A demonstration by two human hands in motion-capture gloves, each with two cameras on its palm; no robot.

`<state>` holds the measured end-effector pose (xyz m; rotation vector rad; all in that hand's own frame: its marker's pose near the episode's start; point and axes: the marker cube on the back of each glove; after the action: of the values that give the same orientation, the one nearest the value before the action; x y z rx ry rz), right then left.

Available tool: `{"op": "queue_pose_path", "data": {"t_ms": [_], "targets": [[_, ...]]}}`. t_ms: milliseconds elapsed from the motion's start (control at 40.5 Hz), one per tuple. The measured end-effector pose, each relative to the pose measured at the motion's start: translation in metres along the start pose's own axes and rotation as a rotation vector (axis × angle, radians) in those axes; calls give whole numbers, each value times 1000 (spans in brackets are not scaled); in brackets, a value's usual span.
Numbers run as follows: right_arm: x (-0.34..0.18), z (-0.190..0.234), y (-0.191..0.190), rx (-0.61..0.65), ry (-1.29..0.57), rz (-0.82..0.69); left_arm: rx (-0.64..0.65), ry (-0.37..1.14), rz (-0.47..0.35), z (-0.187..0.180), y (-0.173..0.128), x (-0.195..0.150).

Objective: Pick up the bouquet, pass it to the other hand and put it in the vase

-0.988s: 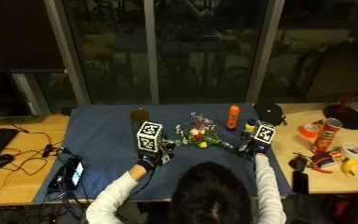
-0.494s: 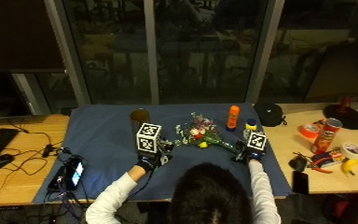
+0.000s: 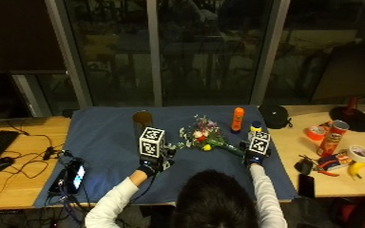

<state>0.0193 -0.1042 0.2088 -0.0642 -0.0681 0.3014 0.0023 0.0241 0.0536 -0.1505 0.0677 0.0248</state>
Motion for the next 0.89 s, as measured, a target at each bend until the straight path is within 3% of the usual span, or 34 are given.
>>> {"op": "queue_pose_path", "data": {"t_ms": [198,247,346,420,568,717,791,890], "targets": [[0,-6,-6,32,-60,-28,-22,-18,-27,-1,5,-10],[2,-9,-6,148,-57,-7,-16,-9,-35,-3,5,-12],[-7,-22,-6,503,-136,-18,-10,3,-51,-6,3,-17],[-25,-30,-1,597,-299,-100,-16,9,-63,-11,0,-20],[-39,-40,15,494,-543,-60,24,86,-81,-29,-21,-25],[-66,-68,40,413,-803,-92,75,239,-47,-49,-42,-20],[-89,-83,55,321,-990,-173,74,406,1,-64,-59,-13],[-124,-103,71,277,-1216,-331,72,762,94,-98,-82,7]]}}
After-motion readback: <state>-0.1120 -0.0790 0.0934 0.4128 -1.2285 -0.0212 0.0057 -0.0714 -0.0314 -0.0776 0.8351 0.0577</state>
